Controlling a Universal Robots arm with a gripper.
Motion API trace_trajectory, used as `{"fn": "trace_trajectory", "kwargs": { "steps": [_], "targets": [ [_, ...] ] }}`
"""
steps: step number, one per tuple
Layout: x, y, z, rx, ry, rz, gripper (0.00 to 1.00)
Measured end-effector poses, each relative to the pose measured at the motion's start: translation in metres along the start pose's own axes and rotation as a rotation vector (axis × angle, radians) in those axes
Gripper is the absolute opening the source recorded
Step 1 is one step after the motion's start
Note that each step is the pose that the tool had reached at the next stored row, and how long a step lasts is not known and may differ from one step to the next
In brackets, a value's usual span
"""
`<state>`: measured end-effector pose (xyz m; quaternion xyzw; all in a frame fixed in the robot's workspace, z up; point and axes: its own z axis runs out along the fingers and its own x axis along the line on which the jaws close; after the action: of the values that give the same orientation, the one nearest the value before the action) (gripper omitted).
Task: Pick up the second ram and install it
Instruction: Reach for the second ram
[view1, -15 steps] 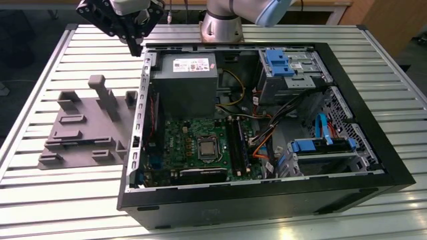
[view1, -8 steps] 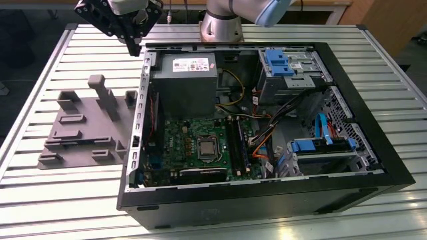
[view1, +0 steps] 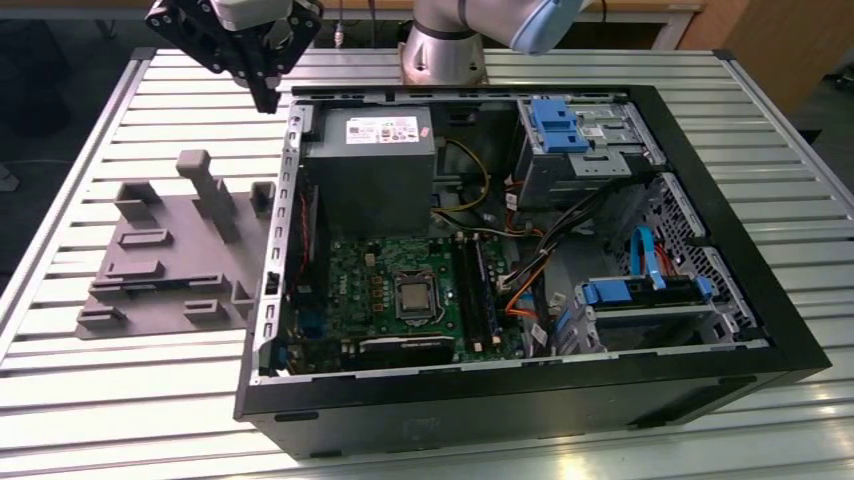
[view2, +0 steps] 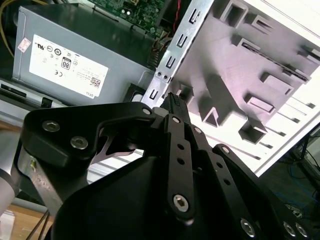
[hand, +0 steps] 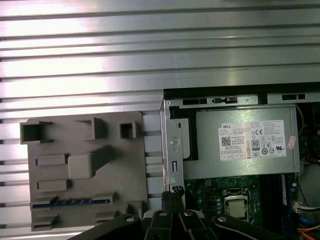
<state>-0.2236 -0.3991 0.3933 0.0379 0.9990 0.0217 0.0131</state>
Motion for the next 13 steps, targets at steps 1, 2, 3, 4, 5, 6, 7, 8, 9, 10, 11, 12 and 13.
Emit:
{"fn": "trace_trajectory", "kwargs": {
  "steps": [1, 2, 3, 4, 5, 6, 7, 8, 9, 10, 11, 12, 13],
  "targets": [
    [0.0004, 0.0, 0.0, 0.0, 0.0, 0.0, 0.11],
    [0.0008, -0.0001, 0.0, 0.0, 0.0, 0.0, 0.11],
    [0.0011, -0.0001, 0.0, 0.0, 0.0, 0.0, 0.11],
    [0.0015, -0.0001, 0.0, 0.0, 0.0, 0.0, 0.11],
    [0.0019, -0.0001, -0.0001, 0.0001, 0.0, 0.0, 0.11],
    [0.0023, -0.0002, -0.0001, 0.0, 0.0, 0.0, 0.11],
    [0.0026, -0.0002, -0.0001, 0.0, 0.0, 0.0, 0.11],
    [0.003, -0.0002, -0.0001, 0.0, 0.0, 0.0, 0.11],
    [0.0034, -0.0002, -0.0001, 0.0001, 0.0, 0.0, 0.11],
    [0.0039, -0.0003, -0.0001, 0.0001, 0.0001, 0.0, 0.11],
    [0.0043, -0.0003, -0.0002, 0.0001, 0.0001, 0.0, 0.11],
    [0.0047, -0.0003, -0.0002, 0.0001, 0.0, 0.0, 0.11],
    [0.0051, -0.0004, -0.0002, 0.0, 0.0, 0.0, 0.11]
  ]
}}
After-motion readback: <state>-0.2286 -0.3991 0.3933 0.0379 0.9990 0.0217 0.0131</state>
